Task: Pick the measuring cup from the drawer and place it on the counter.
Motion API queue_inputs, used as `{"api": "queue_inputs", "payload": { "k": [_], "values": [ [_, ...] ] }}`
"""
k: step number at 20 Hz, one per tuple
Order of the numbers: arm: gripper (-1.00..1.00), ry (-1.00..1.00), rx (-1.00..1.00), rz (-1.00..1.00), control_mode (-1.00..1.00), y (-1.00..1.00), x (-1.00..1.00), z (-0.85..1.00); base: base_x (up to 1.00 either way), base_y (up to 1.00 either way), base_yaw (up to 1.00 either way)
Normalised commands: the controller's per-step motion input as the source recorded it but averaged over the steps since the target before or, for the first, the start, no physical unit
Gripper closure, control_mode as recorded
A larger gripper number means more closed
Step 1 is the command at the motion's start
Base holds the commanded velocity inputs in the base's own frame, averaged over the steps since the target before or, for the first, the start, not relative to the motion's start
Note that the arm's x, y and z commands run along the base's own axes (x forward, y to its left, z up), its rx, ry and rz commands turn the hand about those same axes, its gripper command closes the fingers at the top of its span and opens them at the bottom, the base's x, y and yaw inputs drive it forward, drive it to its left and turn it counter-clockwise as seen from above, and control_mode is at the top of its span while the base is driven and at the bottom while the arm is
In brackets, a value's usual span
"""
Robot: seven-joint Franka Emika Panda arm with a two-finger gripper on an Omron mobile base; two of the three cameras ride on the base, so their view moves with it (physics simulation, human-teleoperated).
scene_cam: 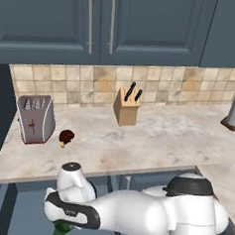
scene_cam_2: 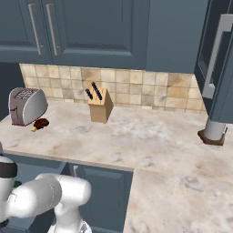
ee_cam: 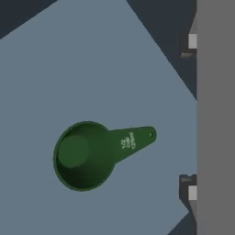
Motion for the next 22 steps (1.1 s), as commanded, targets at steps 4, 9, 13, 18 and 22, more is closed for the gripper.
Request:
{"api": "queue_inputs", "payload": {
  "k": [4, 9, 13, 18, 22],
  "values": [
    [-1.0, 0.0, -0.24, -0.09, -1.0, 0.11, -0.02, -0.96, 0.0, 0.0, 0.0],
    [-1.0, 0.0, -0.13, -0.06, -1.0, 0.2, 0.01, -0.7, 0.0, 0.0, 0.0],
    [-1.0, 0.0, -0.03, -0.02, -1.0, 0.12, 0.18, -0.55, 0.0, 0.0, 0.0],
    [-1.0, 0.0, 0.0, 0.0, -1.0, 0.04, 0.32, -0.56, 0.0, 0.0, 0.0],
    [-1.0, 0.0, 0.0, 0.0, -1.0, 0.0, 0.55, -0.61, 0.0, 0.0, 0.0]
  ]
}}
